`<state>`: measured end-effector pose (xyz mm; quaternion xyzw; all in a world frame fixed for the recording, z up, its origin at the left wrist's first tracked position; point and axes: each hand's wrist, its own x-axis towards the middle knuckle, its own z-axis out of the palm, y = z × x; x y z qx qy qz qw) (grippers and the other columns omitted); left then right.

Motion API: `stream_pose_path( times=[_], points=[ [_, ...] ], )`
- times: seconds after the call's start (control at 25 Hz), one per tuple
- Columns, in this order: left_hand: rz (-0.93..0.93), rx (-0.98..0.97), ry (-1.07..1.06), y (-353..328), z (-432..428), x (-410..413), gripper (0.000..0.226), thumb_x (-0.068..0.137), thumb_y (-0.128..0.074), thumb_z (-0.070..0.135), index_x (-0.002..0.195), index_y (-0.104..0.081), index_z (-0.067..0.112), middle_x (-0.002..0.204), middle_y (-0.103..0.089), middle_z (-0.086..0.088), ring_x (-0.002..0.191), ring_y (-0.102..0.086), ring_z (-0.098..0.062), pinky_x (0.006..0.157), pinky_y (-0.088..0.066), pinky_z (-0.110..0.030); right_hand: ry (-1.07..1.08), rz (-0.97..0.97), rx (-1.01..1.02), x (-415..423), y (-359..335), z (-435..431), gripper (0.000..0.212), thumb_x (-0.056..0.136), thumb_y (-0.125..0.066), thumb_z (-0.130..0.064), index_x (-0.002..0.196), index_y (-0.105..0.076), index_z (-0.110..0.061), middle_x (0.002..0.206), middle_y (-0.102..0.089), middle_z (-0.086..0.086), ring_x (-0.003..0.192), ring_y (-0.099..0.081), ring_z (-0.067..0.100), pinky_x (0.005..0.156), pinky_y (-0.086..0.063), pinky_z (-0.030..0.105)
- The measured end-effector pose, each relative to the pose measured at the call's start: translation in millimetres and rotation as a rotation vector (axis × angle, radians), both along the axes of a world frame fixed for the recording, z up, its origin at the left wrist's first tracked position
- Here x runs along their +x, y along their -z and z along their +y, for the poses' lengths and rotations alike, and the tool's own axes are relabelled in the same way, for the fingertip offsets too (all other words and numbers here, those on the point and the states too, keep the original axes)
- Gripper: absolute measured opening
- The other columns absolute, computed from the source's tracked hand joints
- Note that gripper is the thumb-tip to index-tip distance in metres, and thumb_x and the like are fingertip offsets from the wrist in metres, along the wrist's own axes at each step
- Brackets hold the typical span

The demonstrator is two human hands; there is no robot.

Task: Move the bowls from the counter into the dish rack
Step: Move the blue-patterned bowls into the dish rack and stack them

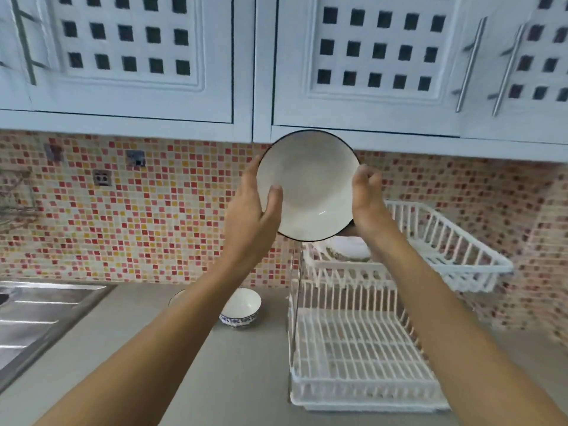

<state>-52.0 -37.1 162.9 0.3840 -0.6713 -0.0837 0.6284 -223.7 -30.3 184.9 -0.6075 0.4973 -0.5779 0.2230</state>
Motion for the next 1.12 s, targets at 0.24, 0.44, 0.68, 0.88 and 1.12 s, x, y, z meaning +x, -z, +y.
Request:
stream_pose_path(
  times=[0.24, 0.44, 0.68, 0.88, 1.12],
  points=[
    [-0.007, 0.116, 0.257, -31, -29, -108, 0.040, 0.092, -0.040, 0.049, 0.123, -0.034, 0.023, 0.124, -0.054, 0.000, 0.113, -0.056, -0.022, 0.096, -0.048, -0.050, -0.032, -0.093, 0.079, -128, -25, -13, 0.055, 0.085, -0.021, -0.070, 0.128, -0.029, -0.035, 0.123, -0.052, -0.003, 0.098, -0.063, 0.020, 0.060, -0.060, 0.043],
    [0.050, 0.521, 0.523, -52, -55, -197, 0.076, 0.076, -0.021, 0.079, 0.135, -0.020, 0.030, 0.130, -0.034, 0.012, 0.126, -0.047, -0.032, 0.096, -0.046, -0.060, -0.114, -0.149, 0.081, -233, -28, -19, 0.038, 0.093, -0.038, -0.052, 0.128, -0.041, -0.037, 0.121, -0.054, -0.008, 0.102, -0.061, 0.021, 0.072, -0.058, 0.048],
    [-0.108, 0.574, 0.582, -42, -96, -267, 0.100, 0.055, -0.016, 0.097, 0.142, -0.025, 0.050, 0.160, -0.021, 0.002, 0.145, -0.025, -0.026, 0.113, -0.026, -0.059, -0.221, -0.160, 0.014, -320, -11, -51, 0.038, 0.081, -0.058, -0.045, 0.119, -0.057, -0.043, 0.115, -0.063, -0.007, 0.094, -0.066, 0.022, 0.075, -0.059, 0.047],
    [-0.229, 0.584, 0.523, -31, -102, -292, 0.089, 0.074, -0.026, 0.083, 0.149, -0.015, 0.037, 0.156, -0.028, -0.002, 0.135, -0.039, -0.027, 0.104, -0.043, -0.045, -0.360, 0.051, -0.087, -351, 8, -75, 0.054, 0.074, -0.065, -0.037, 0.126, -0.052, -0.040, 0.127, -0.059, -0.012, 0.108, -0.062, 0.016, 0.083, -0.057, 0.034],
    [-0.439, 0.514, 0.436, -17, -113, -296, 0.095, 0.076, -0.063, 0.053, 0.151, -0.014, 0.023, 0.139, -0.047, 0.002, 0.108, -0.054, -0.010, 0.085, -0.047, -0.015, -0.424, 0.155, -0.042, -368, 18, -97, 0.081, 0.067, -0.075, -0.030, 0.136, -0.036, -0.044, 0.139, -0.044, -0.018, 0.109, -0.062, 0.000, 0.083, -0.055, 0.019]
  ],
)
